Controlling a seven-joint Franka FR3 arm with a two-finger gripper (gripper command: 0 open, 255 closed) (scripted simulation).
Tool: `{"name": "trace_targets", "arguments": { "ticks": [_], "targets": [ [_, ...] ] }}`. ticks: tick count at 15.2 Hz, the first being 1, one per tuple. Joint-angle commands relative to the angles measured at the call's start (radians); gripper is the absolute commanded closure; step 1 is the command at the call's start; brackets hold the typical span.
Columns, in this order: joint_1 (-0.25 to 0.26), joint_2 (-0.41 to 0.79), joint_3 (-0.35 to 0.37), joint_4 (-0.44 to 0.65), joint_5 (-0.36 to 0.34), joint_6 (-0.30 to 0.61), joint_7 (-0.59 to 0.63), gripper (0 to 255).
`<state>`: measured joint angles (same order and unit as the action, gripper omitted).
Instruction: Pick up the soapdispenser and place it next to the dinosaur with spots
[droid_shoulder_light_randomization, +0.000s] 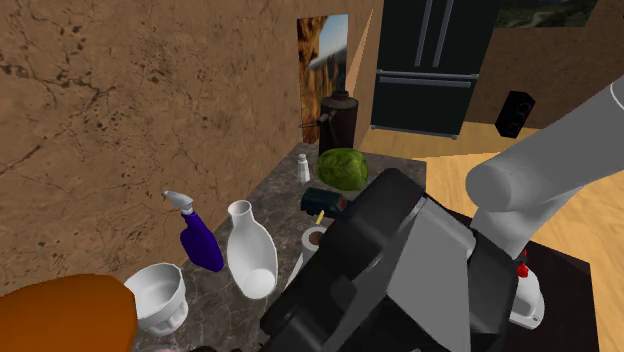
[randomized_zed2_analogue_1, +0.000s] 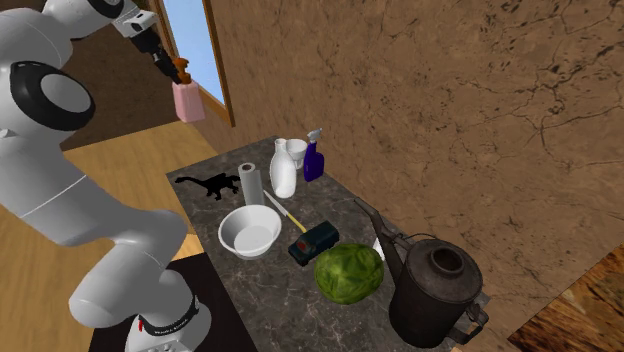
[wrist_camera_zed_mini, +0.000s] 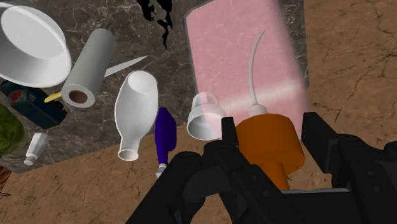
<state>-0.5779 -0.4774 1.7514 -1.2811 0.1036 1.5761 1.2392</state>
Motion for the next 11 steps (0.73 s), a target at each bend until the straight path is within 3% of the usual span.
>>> {"name": "trace_targets", "arguments": {
  "ticks": [1,2,11],
  "targets": [
    [-0.099,-0.064,0.072,0.11,0.058,-0.051,0.011,255],
    [-0.136,-0.088,0.094,0.156,0.078,-0.072,0.014,255],
    [-0.01,-0.061,0.051,-0.055,0.047,0.076,0.047,255]
  ]
}}
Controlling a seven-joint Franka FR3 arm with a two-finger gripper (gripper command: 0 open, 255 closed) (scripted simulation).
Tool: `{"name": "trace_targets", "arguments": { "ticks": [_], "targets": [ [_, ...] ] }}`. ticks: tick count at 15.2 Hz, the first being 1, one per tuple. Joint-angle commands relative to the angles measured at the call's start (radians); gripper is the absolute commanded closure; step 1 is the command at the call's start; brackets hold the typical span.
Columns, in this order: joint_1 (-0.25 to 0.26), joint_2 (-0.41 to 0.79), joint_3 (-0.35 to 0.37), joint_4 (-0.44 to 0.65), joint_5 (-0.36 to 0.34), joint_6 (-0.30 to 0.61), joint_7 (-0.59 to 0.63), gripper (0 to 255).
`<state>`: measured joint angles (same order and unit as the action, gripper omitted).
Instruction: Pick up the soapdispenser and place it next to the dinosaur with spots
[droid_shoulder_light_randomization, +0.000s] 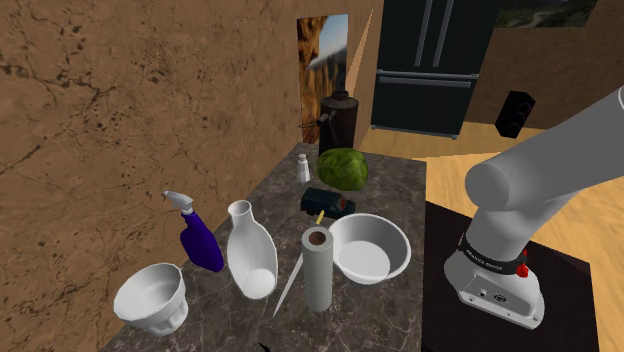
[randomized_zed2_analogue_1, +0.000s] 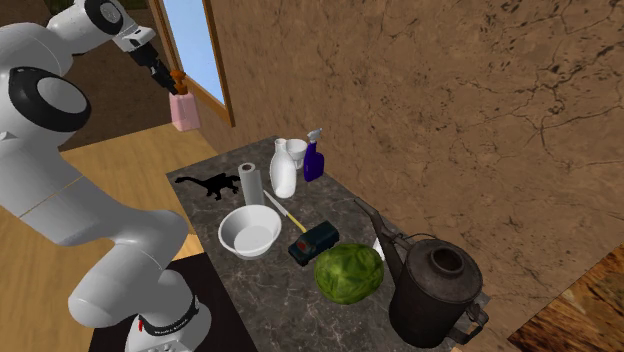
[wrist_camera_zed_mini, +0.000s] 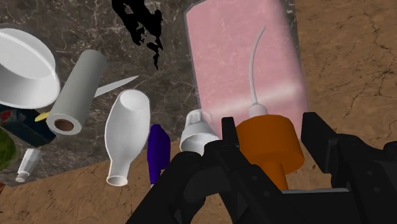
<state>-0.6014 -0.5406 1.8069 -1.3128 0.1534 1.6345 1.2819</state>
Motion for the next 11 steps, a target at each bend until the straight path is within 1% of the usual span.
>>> {"name": "trace_targets", "arguments": {
  "ticks": [1,6,11],
  "targets": [
    [0.023,0.004,-0.007,-0.043,-0.004,0.032,0.007,255],
    [0.066,0.007,-0.019,-0.132,-0.009,0.103,0.022,255],
    [0.095,0.005,-0.023,-0.211,-0.009,0.169,0.035,255]
  ]
}}
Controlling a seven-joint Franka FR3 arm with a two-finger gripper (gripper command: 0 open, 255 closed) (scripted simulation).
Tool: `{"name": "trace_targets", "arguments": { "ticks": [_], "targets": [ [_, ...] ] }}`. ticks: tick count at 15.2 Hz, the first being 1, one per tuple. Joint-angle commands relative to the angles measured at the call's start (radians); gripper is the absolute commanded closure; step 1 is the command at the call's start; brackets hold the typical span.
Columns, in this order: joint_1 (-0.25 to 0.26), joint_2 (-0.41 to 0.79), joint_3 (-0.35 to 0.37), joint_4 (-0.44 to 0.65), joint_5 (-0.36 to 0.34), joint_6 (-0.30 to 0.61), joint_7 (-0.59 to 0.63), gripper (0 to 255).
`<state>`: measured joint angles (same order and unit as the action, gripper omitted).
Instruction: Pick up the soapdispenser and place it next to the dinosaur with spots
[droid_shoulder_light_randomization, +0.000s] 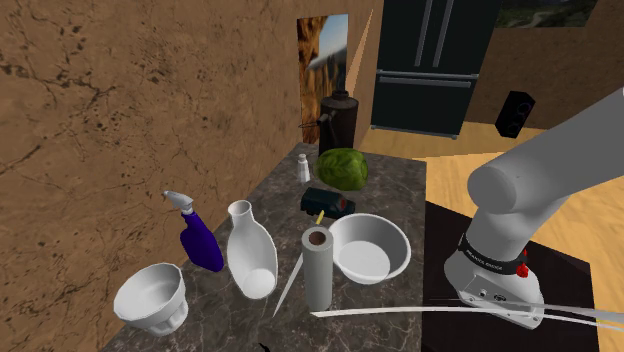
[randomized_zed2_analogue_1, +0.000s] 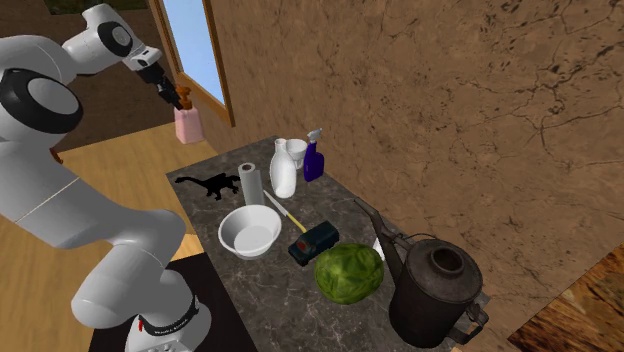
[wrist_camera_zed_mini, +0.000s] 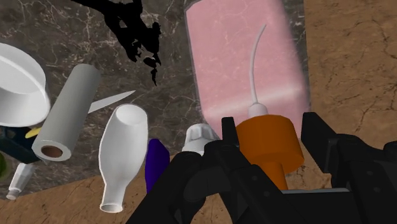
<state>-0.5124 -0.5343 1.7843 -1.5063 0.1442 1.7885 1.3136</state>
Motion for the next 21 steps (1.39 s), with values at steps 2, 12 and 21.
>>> {"name": "trace_targets", "arguments": {
  "ticks": [2,12,21],
  "targets": [
    [0.015,-0.003,0.0,-0.046,0.002,0.041,0.008,255],
    [0.035,-0.024,0.019,-0.169,0.022,0.163,0.024,255],
    [0.026,-0.055,0.057,-0.257,0.051,0.266,0.033,255]
  ]
}}
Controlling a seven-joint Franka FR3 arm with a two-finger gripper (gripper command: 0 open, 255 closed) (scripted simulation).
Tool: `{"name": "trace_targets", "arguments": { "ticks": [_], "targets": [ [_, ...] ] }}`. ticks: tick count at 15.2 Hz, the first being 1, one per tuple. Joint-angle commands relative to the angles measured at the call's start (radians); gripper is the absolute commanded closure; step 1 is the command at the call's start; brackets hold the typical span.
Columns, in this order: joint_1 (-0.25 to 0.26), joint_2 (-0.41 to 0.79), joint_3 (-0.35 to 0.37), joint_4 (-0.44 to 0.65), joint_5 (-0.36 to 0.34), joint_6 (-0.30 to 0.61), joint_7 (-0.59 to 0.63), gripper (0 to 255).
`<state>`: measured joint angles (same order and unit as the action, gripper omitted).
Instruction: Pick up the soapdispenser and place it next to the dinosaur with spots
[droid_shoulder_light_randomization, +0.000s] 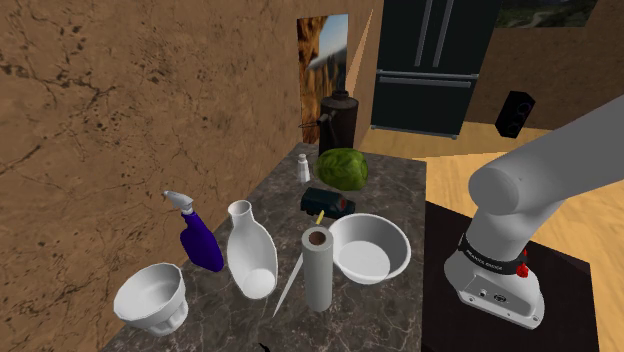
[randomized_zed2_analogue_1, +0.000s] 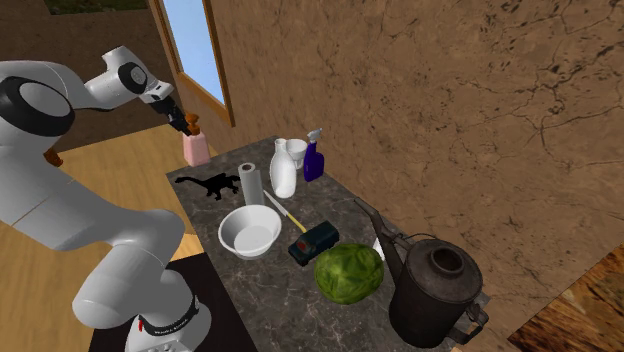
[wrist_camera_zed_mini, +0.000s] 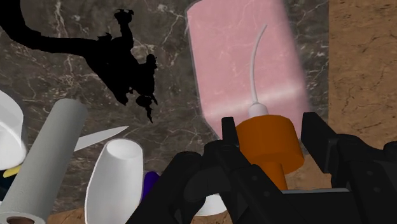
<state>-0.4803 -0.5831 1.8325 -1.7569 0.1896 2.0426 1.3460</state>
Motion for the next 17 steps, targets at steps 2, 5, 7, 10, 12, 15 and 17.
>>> {"name": "trace_targets", "arguments": {
  "ticks": [2,5,7,10,12,15,17],
  "targets": [
    [-0.011,-0.014,0.019,-0.022,0.013,0.033,0.001,255],
    [-0.02,-0.028,0.037,-0.046,0.026,0.066,0.003,255],
    [-0.026,-0.037,0.05,-0.06,0.035,0.087,0.003,255],
    [-0.038,-0.052,0.07,-0.079,0.049,0.118,0.004,255],
    [-0.048,-0.064,0.087,-0.094,0.061,0.144,0.004,255],
    [-0.048,-0.064,0.087,-0.094,0.061,0.144,0.004,255],
    [-0.048,-0.064,0.087,-0.094,0.061,0.144,0.004,255]
  ]
}}
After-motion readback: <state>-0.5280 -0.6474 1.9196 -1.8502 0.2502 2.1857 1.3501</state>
